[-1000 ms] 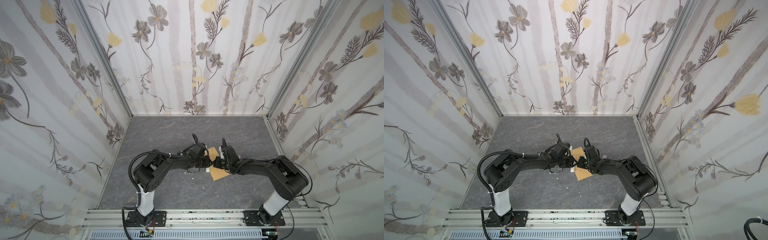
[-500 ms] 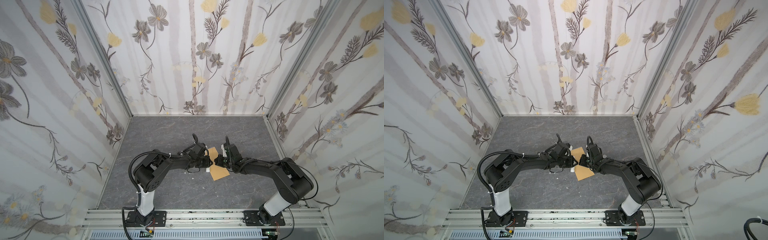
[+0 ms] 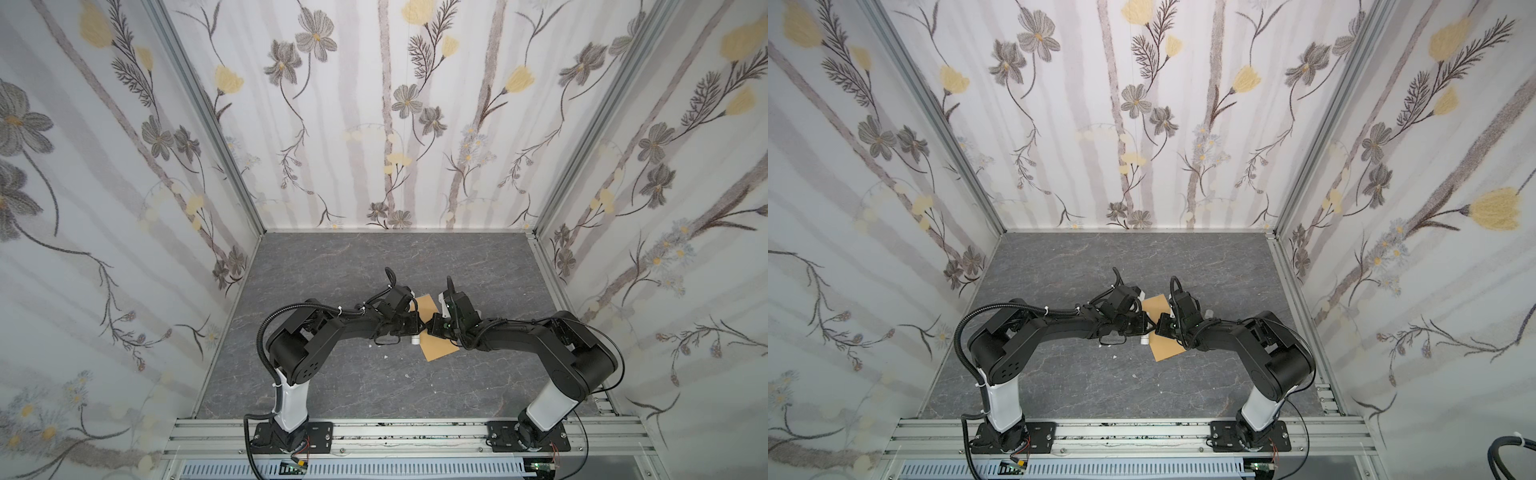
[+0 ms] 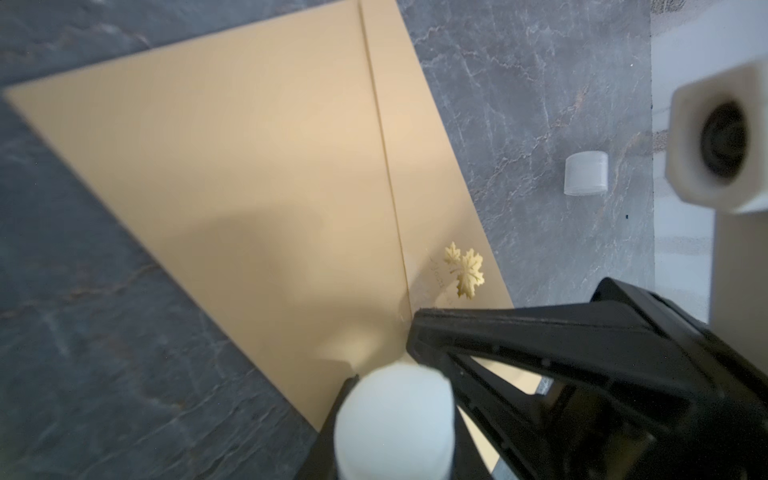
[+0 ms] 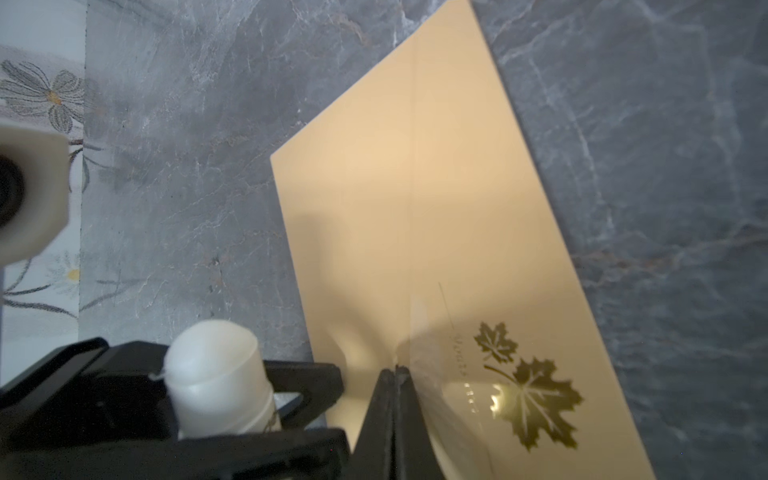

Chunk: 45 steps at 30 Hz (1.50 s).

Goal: Place the letter into the envelope and seal it

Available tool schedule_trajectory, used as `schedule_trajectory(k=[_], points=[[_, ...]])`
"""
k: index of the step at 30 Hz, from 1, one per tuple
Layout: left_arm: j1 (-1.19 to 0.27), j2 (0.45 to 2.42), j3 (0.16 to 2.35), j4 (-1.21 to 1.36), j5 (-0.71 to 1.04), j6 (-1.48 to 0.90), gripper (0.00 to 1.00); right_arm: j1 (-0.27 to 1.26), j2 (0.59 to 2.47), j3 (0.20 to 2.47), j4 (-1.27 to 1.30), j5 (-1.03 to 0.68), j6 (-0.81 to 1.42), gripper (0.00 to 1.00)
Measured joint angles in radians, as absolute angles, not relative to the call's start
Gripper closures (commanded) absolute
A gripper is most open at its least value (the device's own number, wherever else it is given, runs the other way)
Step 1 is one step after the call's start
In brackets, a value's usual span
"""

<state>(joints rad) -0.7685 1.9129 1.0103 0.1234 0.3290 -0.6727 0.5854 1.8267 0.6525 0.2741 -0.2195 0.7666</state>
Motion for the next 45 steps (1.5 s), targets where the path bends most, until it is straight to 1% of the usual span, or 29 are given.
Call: schedule_trajectory(k=[5, 17, 36, 37, 39, 40, 43, 45], points=[[-0.756, 1.910, 1.011, 0.114, 0.328, -0.673, 1.00, 0.587, 1.776, 0.642, 0.249, -0.226, 0.777, 1.00], [-0.752, 1.867, 1.034, 0.003, 0.262, -0.646, 1.00, 0.535, 1.563, 0.627, 0.208, -0.256, 0.784, 1.00], [-0.742, 1.709, 1.064, -0.028, 0.197, -0.660, 1.00, 0.486, 1.394, 0.528, 0.190, -0.297, 0.796, 1.00], [-0.739, 1.700, 1.068, -0.028, 0.190, -0.663, 1.00, 0.483, 1.381, 0.524, 0.190, -0.302, 0.796, 0.97], [-0.736, 1.679, 1.078, -0.027, 0.184, -0.674, 1.00, 0.481, 1.355, 0.519, 0.191, -0.305, 0.802, 0.86], [-0.733, 1.670, 1.085, -0.027, 0.183, -0.682, 1.00, 0.480, 1.341, 0.517, 0.191, -0.307, 0.802, 0.82], [-0.727, 1.649, 1.102, -0.022, 0.177, -0.704, 1.00, 0.482, 1.307, 0.514, 0.191, -0.307, 0.802, 0.74], [-0.719, 1.641, 1.107, -0.012, 0.178, -0.725, 1.00, 0.490, 1.284, 0.514, 0.192, -0.306, 0.802, 0.70]])
